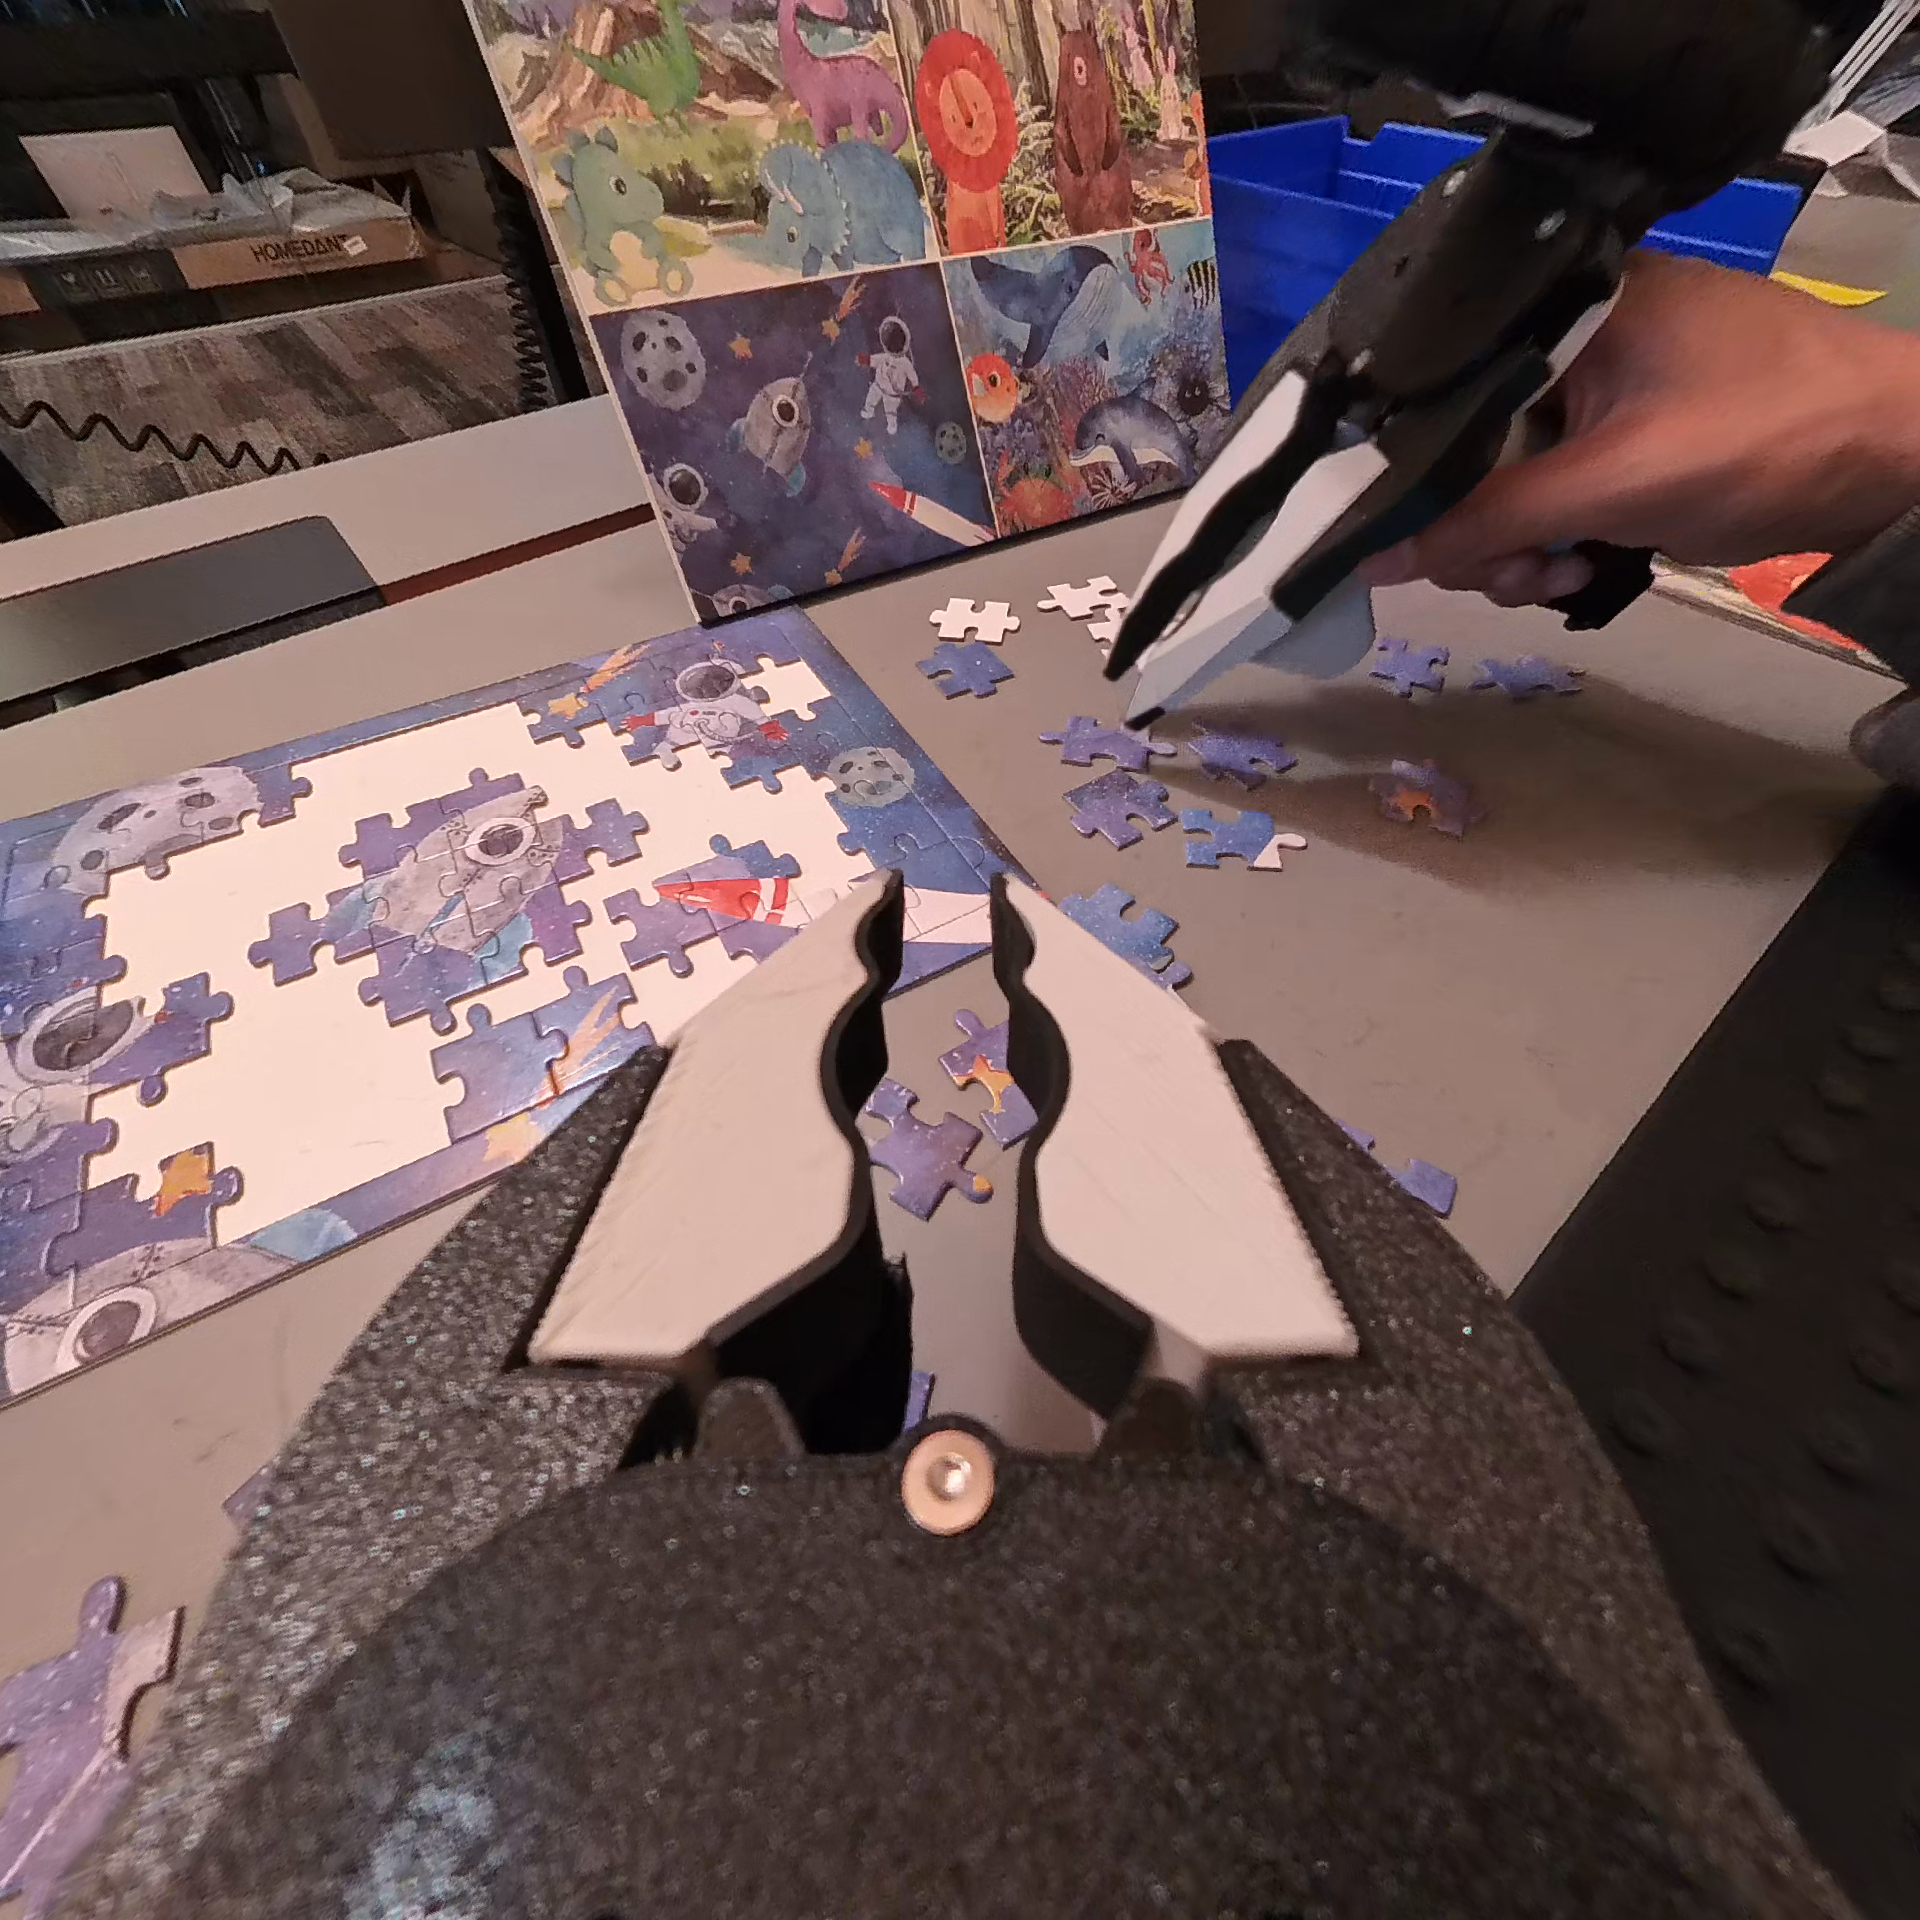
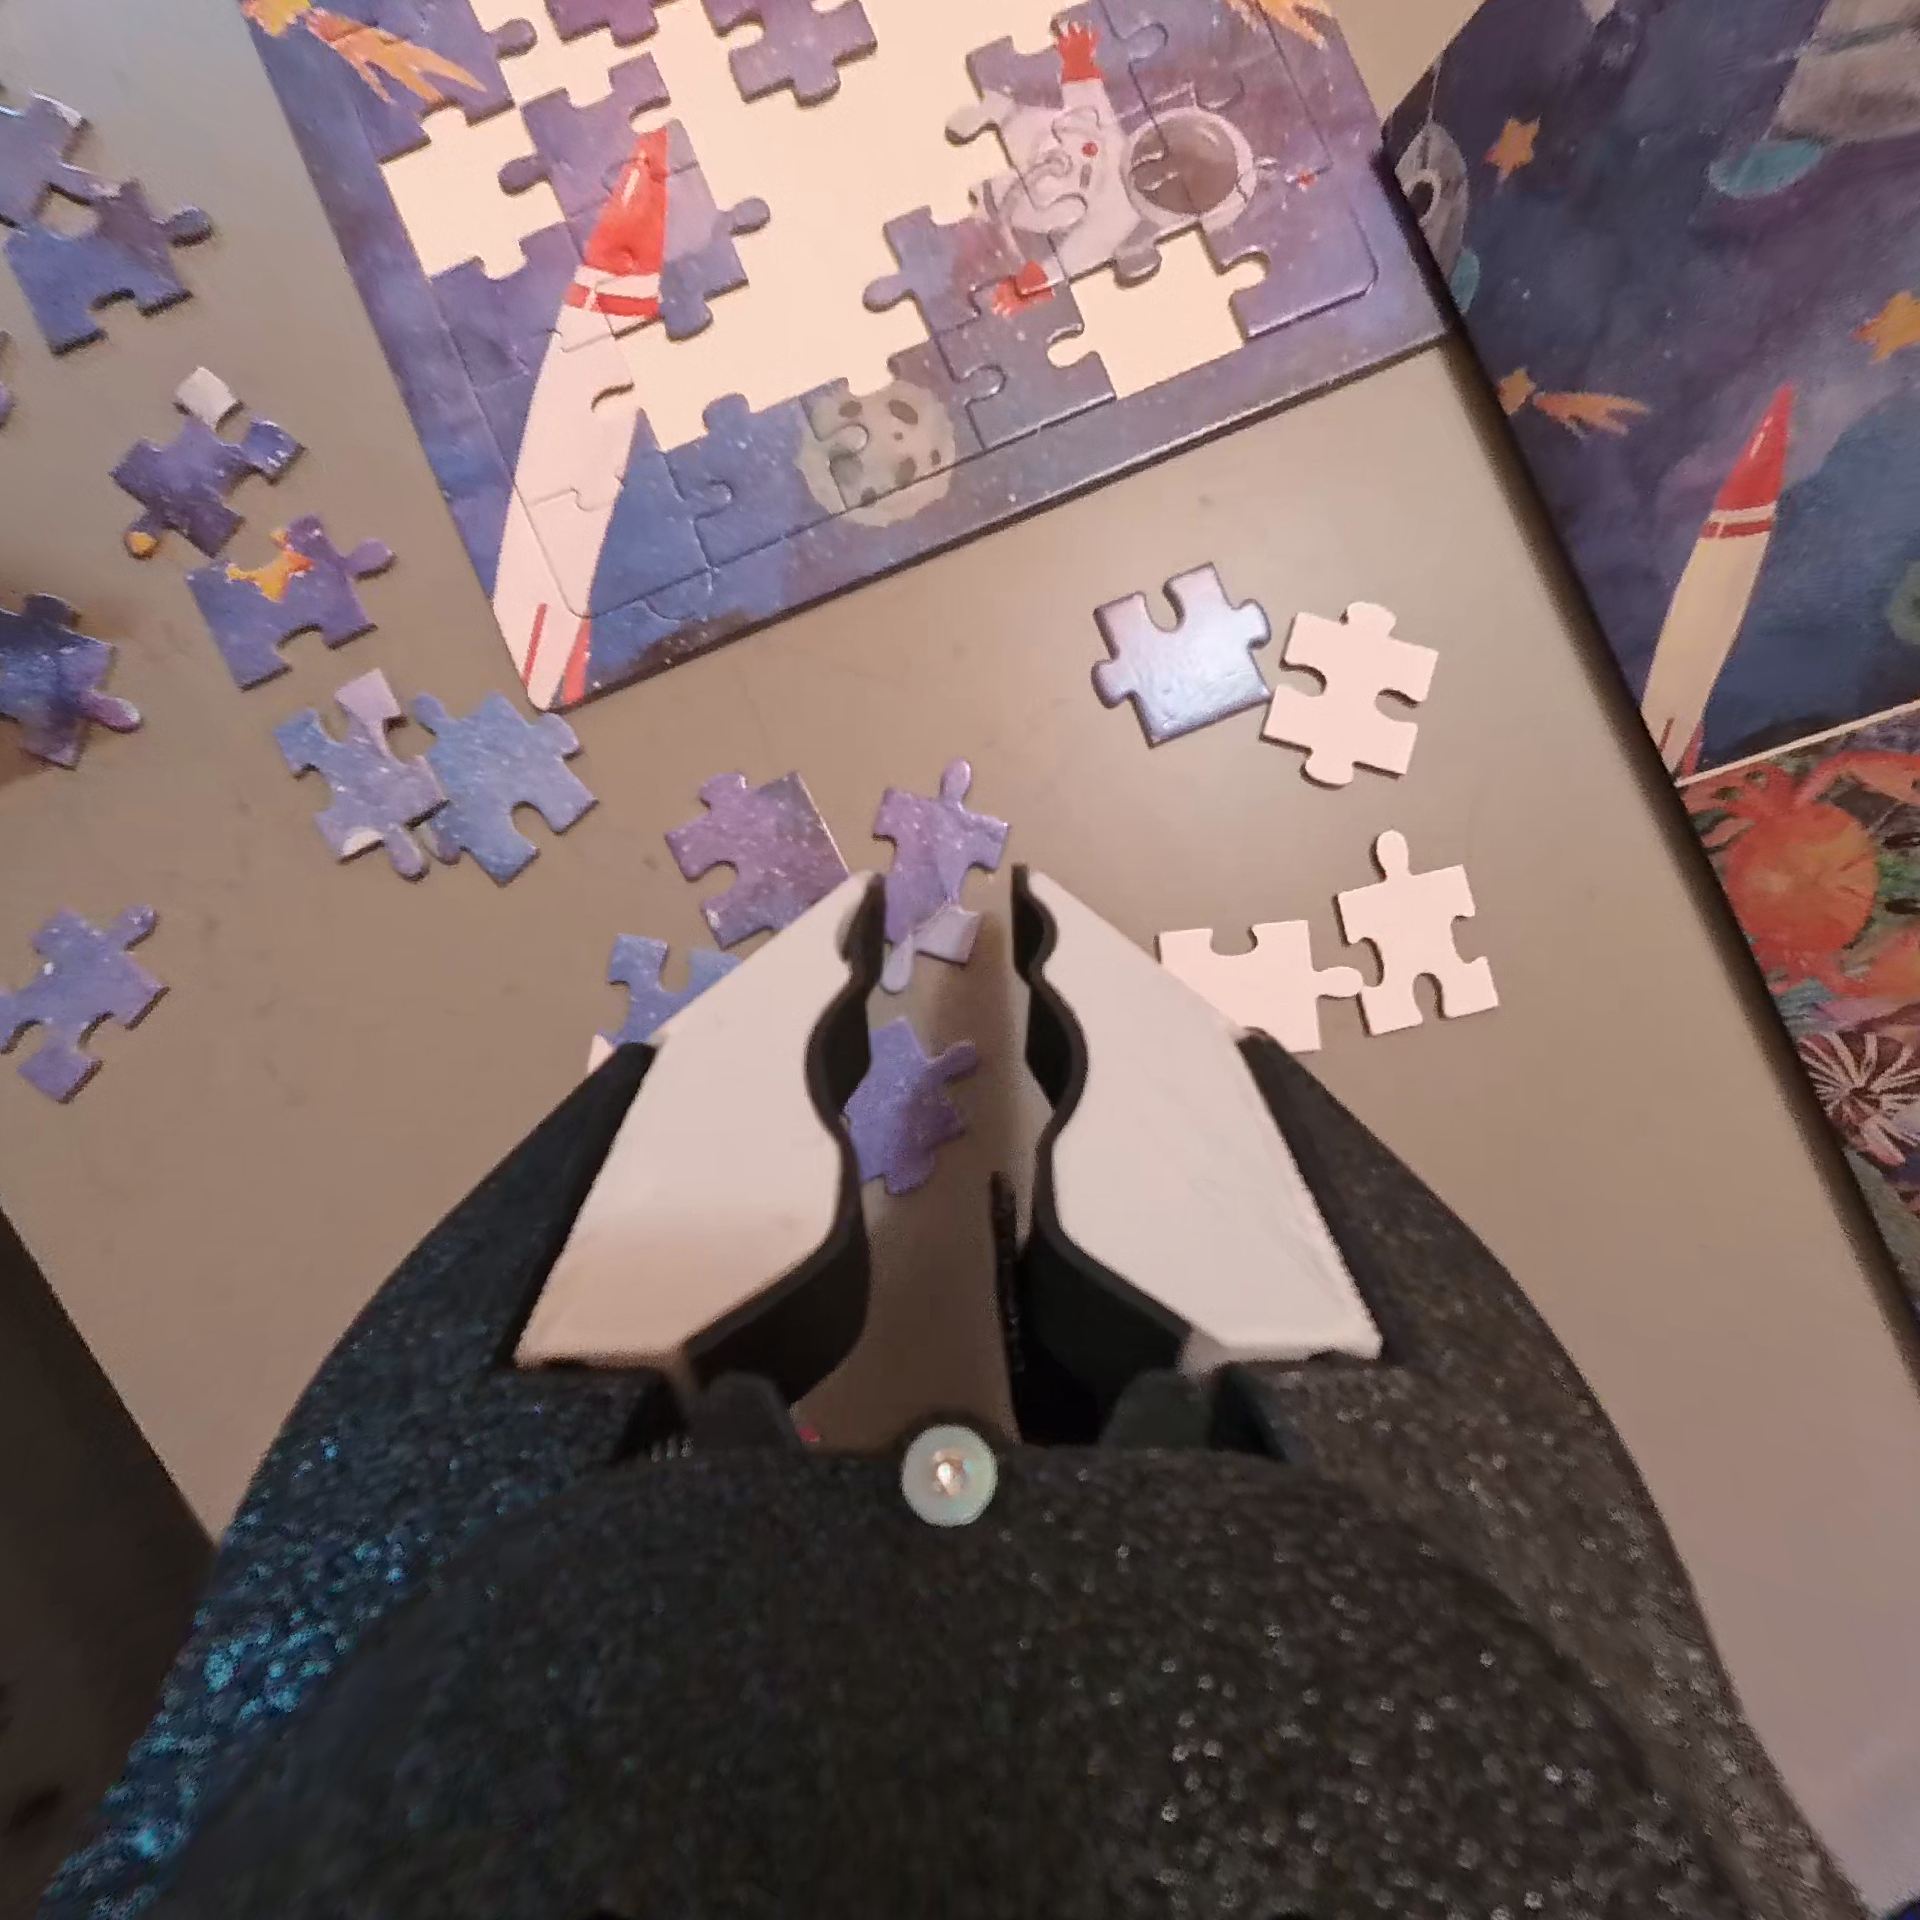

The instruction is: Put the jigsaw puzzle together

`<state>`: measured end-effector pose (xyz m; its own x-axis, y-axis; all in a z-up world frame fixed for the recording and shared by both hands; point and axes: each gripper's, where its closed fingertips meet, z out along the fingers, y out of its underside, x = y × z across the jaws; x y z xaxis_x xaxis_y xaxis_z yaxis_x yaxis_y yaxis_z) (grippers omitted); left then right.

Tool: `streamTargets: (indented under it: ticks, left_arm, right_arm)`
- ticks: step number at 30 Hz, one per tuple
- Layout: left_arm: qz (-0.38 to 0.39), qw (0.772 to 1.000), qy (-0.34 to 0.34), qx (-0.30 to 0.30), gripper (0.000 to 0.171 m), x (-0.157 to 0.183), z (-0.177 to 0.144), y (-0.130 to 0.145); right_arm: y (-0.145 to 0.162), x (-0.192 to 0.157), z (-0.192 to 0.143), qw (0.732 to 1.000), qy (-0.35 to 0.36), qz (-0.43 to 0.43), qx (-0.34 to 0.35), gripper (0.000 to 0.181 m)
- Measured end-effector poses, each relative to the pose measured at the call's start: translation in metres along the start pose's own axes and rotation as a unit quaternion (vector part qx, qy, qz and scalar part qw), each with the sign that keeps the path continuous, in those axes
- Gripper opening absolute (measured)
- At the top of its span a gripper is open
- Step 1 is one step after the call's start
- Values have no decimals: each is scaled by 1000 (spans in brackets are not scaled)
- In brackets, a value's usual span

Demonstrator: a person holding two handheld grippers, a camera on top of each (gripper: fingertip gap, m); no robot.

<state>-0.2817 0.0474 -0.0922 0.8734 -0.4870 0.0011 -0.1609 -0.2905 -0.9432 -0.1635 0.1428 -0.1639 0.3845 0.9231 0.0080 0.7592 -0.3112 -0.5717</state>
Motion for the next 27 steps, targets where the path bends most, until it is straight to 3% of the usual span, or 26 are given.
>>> streamTargets:
  ticks: [12,20,24,27]
  left_arm:
    - [-1,1000,2,0,16,1,1,0]
    - [-11,1000,-1,0,16,-1,0,-1]
    - [-97,994,47,-6,17,-9,-3,-1]
    - [-256,955,150,-18,40,-15,-7,2]
  right_arm:
    - [4,0,16,995,21,44,-81,20]
    - [-2,0,8,998,20,19,-54,20]
    - [-37,-19,-11,999,17,-51,-9,20]
    - [-79,-61,-27,983,9,-178,42,20]
